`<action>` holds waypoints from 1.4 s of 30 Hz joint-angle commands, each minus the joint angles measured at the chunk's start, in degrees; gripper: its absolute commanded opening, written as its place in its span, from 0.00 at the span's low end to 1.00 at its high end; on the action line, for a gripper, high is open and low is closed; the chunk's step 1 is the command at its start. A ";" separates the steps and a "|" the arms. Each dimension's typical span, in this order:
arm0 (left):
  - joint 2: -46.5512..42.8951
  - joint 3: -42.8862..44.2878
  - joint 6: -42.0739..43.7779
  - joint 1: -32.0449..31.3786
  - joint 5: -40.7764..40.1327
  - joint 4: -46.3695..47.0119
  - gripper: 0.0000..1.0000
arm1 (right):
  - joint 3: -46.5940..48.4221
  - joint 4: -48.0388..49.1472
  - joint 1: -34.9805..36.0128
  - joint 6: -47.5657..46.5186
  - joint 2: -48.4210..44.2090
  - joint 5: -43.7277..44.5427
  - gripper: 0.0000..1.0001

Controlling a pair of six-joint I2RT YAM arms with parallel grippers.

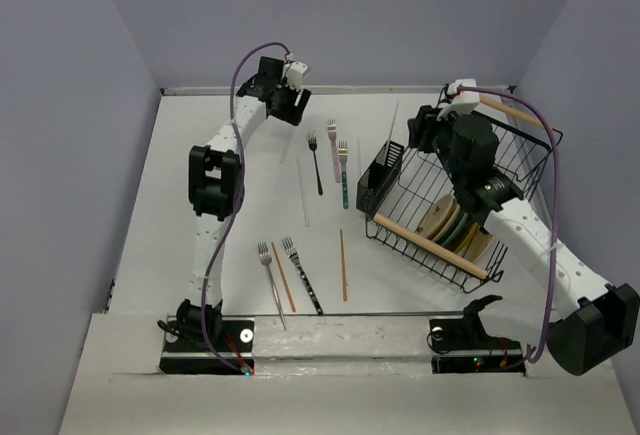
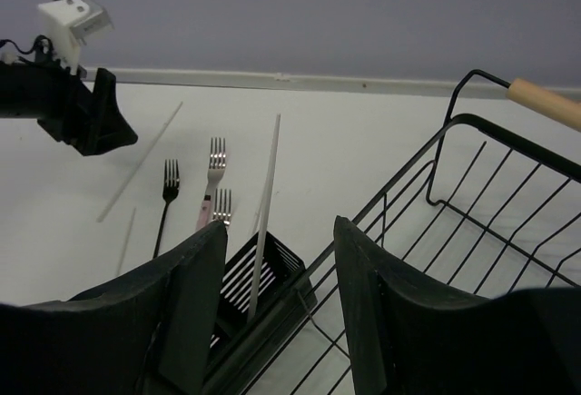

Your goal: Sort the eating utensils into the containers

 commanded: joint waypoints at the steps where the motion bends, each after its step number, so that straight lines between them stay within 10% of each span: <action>1: 7.91 18.86 -1.35 -0.57 -2.60 -12.65 0.79 | -1.29 -0.14 -0.32 -1.32 -2.88 -1.76 0.56; 6: 22.42 41.61 -1.88 -1.19 -5.76 -24.52 0.77 | -2.79 -2.42 -0.32 -1.76 -4.46 -1.05 0.56; 25: 23.93 32.61 -2.76 -1.37 -5.68 -26.38 0.54 | -4.46 -3.48 -0.32 -2.19 -8.07 -0.09 0.57; 33: 24.28 32.26 -3.64 -1.10 -3.75 -26.29 0.02 | -4.29 -3.92 -0.32 -2.20 -8.69 0.26 0.57; 42: 21.12 32.25 -5.04 1.88 0.55 -26.20 0.00 | -3.67 -5.06 -0.32 -1.49 -10.27 -0.87 0.57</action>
